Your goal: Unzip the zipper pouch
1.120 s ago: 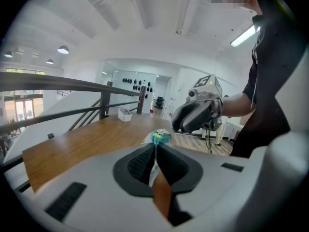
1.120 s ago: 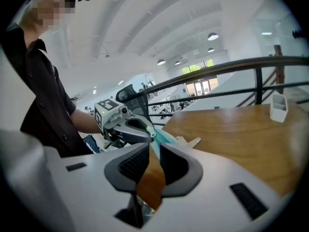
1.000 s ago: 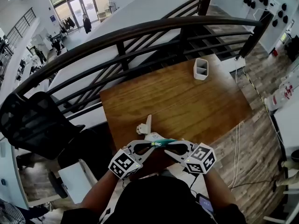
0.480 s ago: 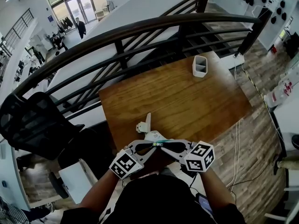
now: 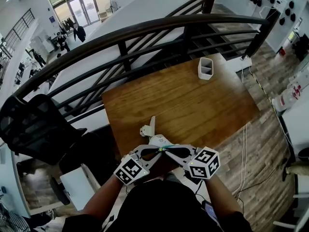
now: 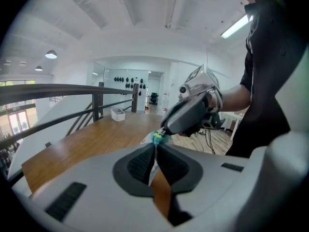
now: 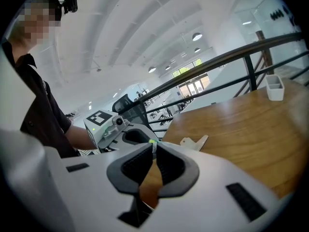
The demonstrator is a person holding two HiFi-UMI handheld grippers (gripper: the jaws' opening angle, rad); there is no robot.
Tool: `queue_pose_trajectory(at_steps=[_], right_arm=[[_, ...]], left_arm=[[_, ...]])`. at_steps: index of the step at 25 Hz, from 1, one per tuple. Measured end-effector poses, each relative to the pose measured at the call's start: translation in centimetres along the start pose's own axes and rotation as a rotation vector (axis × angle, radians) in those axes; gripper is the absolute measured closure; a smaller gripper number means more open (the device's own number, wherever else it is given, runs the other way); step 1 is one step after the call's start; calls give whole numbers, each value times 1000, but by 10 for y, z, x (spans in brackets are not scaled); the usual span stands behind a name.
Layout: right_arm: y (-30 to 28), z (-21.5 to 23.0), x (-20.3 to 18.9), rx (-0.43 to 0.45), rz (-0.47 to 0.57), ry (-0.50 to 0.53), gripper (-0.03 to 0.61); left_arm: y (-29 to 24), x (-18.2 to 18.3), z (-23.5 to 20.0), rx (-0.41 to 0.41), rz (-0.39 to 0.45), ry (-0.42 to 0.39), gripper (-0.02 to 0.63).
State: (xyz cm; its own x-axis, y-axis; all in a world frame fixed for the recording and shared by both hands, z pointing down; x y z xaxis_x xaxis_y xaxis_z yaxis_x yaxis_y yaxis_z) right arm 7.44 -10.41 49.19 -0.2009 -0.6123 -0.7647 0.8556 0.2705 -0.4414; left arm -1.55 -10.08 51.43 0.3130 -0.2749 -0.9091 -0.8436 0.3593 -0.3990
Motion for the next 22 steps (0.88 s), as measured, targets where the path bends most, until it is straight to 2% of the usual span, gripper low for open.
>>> queue_pose_trajectory(at_steps=[8, 15, 22], right_arm=[[0, -4, -2, 11, -20, 16, 566], [3, -1, -4, -10, -46, 25, 577], [7, 4, -7, -37, -55, 35, 578]], left_arm=[[5, -1, 4, 14, -9, -12, 589], [7, 0, 4, 40, -10, -49, 591], [10, 0, 4, 45, -5, -46, 592]])
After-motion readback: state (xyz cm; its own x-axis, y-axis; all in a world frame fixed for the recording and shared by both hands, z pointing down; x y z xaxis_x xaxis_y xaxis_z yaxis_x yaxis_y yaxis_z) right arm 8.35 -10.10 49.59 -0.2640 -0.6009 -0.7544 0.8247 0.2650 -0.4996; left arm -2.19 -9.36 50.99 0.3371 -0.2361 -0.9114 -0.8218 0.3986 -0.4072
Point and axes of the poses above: the fingertips, and each gripper's own axes: y backward along the fingers, z to its right, x out of its top, the point moved 5 cm from there along y, backward along the fingers, and after that the axes turned 1 degree about y, right-handed, at the moved point
